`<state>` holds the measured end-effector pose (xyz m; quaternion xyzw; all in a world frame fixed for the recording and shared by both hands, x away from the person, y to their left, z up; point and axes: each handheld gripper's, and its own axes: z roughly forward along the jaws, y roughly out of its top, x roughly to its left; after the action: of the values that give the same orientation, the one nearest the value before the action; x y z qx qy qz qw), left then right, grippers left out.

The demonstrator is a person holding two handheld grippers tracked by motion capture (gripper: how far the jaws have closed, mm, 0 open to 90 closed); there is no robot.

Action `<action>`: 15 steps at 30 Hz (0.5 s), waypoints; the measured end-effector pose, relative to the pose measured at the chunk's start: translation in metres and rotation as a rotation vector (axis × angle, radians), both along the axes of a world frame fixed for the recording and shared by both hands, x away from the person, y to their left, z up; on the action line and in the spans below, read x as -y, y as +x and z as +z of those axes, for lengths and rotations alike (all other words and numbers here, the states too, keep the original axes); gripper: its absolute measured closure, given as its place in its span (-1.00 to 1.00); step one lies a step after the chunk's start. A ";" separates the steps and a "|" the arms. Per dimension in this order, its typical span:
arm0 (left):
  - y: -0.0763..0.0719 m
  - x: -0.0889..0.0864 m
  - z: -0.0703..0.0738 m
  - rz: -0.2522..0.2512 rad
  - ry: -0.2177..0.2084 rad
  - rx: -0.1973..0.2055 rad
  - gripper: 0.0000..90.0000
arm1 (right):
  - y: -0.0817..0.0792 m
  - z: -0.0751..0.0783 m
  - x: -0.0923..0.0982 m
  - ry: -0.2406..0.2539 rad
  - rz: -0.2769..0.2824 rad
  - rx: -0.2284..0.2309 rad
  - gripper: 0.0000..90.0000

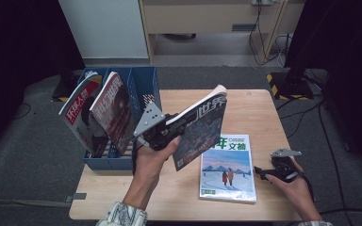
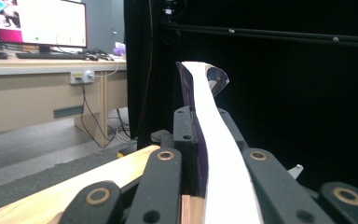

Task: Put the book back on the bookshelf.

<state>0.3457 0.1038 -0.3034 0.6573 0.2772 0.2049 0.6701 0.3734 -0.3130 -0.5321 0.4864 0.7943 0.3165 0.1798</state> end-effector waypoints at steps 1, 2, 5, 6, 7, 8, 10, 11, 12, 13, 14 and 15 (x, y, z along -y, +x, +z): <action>0.000 -0.002 0.001 0.003 0.000 -0.001 0.83 | 0.000 0.000 0.000 -0.002 0.003 0.000 -0.76; -0.001 -0.004 0.002 0.008 -0.001 -0.002 0.83 | -0.001 0.000 -0.001 -0.002 -0.002 0.000 -0.78; -0.001 -0.010 0.003 0.017 -0.006 -0.002 0.83 | -0.002 -0.003 -0.003 0.004 0.003 0.020 -0.83; -0.002 -0.012 0.004 0.019 -0.009 0.000 0.83 | -0.002 -0.003 -0.003 0.006 0.001 0.024 -0.83; -0.002 -0.014 0.004 0.020 -0.013 0.002 0.83 | -0.002 -0.004 -0.003 0.008 0.000 0.025 -0.84; -0.003 -0.015 0.005 0.021 -0.016 0.003 0.83 | -0.002 -0.004 -0.003 0.010 -0.001 0.032 -0.84; -0.004 -0.019 0.007 0.024 -0.019 0.007 0.83 | -0.002 -0.006 -0.003 0.013 0.004 0.052 -0.85; -0.005 -0.020 0.008 0.026 -0.020 0.009 0.83 | -0.003 -0.006 -0.003 0.016 0.000 0.054 -0.85; -0.006 -0.022 0.009 0.027 -0.020 0.010 0.83 | -0.003 -0.006 -0.003 0.016 0.000 0.054 -0.85; -0.006 -0.024 0.010 0.031 -0.020 0.010 0.83 | -0.003 -0.006 -0.003 0.016 0.000 0.054 -0.85; -0.007 -0.025 0.010 0.034 -0.023 0.009 0.83 | -0.003 -0.006 -0.003 0.015 0.000 0.054 -0.86; -0.007 -0.027 0.011 0.037 -0.027 0.008 0.83 | -0.003 -0.006 -0.003 0.014 -0.002 0.054 -0.86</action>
<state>0.3388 0.1311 -0.2924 0.6423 0.2895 0.2159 0.6761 0.3707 -0.3098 -0.5383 0.4799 0.7864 0.3349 0.1980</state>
